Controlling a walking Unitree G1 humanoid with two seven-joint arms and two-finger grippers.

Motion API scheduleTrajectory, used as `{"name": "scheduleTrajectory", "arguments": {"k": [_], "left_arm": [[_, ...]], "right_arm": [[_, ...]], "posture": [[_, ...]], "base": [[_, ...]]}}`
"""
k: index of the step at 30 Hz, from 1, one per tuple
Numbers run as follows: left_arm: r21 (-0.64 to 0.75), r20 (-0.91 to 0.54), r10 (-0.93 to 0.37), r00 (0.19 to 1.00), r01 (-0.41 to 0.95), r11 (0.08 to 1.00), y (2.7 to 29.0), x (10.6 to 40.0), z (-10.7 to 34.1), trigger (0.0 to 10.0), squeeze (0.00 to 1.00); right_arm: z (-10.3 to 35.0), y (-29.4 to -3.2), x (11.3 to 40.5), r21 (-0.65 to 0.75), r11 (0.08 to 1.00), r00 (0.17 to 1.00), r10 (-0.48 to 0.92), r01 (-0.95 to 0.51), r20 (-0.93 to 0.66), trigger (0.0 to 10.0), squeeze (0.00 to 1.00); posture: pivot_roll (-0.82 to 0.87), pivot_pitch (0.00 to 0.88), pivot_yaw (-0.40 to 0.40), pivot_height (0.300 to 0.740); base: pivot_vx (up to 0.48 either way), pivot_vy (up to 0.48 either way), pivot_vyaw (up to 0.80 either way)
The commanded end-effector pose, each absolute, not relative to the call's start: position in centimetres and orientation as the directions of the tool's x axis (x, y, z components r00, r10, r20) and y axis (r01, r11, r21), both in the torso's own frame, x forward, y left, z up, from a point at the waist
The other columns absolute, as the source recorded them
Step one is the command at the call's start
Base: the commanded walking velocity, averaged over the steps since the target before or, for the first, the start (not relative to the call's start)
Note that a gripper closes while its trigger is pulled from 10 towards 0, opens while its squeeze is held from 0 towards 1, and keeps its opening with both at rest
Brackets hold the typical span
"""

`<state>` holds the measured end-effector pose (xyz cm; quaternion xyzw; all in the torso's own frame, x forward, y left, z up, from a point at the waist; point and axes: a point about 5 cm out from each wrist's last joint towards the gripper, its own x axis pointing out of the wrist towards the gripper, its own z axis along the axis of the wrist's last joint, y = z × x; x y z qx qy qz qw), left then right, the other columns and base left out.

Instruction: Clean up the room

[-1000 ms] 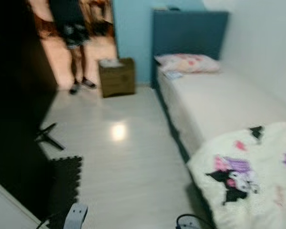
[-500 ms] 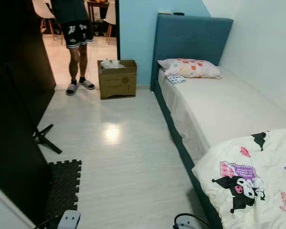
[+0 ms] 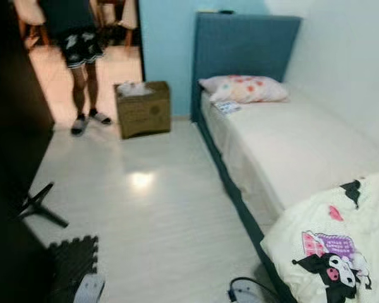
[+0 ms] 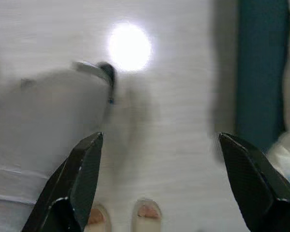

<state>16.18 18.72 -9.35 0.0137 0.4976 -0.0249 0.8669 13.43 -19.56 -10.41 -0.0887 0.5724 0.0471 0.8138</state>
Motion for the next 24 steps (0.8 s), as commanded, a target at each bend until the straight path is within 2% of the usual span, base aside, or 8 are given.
{"name": "scheduleTrajectory", "arguments": {"k": [1, 9, 15, 20, 24], "left_arm": [[-0.011, -0.887, -0.030, 0.461, 0.044, 0.999, 18.7, 14.8, -9.9, 10.0, 0.00], [-0.006, -0.887, -0.028, 0.462, 0.049, 0.999, 19.0, 14.7, -9.9, 10.0, 0.00], [-0.008, -0.886, -0.032, 0.462, 0.053, 0.999, 19.0, 14.7, -9.9, 10.0, 0.00], [-0.008, -0.886, -0.033, 0.462, 0.055, 0.998, 19.1, 14.7, -9.9, 10.0, 0.00], [-0.006, -0.886, -0.033, 0.462, 0.059, 0.998, 19.1, 14.8, -9.9, 10.0, 0.00]], "right_arm": [[-10.5, -19.3, 13.2, -0.082, 0.984, 0.331, -0.025, -0.161, -0.943, 10.0, 0.00], [-10.4, -19.3, 13.7, -0.085, 0.985, 0.354, -0.028, -0.147, -0.935, 10.0, 0.00], [-10.3, -19.1, 14.0, -0.084, 0.986, 0.366, -0.025, -0.145, -0.930, 10.0, 0.00], [-10.2, -19.0, 14.2, -0.090, 0.985, 0.367, -0.029, -0.150, -0.930, 10.0, 0.00], [-10.2, -19.0, 14.4, -0.084, 0.987, 0.370, -0.027, -0.138, -0.929, 10.0, 0.00]], "posture": [[0.07, 0.000, -0.067, 0.740], [0.07, 0.000, -0.067, 0.740], [0.07, 0.000, -0.064, 0.740], [0.07, 0.000, -0.063, 0.740], [0.07, 0.000, -0.060, 0.740]], "base": [[0.412, 0.000, -0.77], [0.415, 0.000, -0.71], [0.414, 0.000, 0.00], [0.412, 0.000, -0.41], [0.412, 0.000, -0.77]]}}
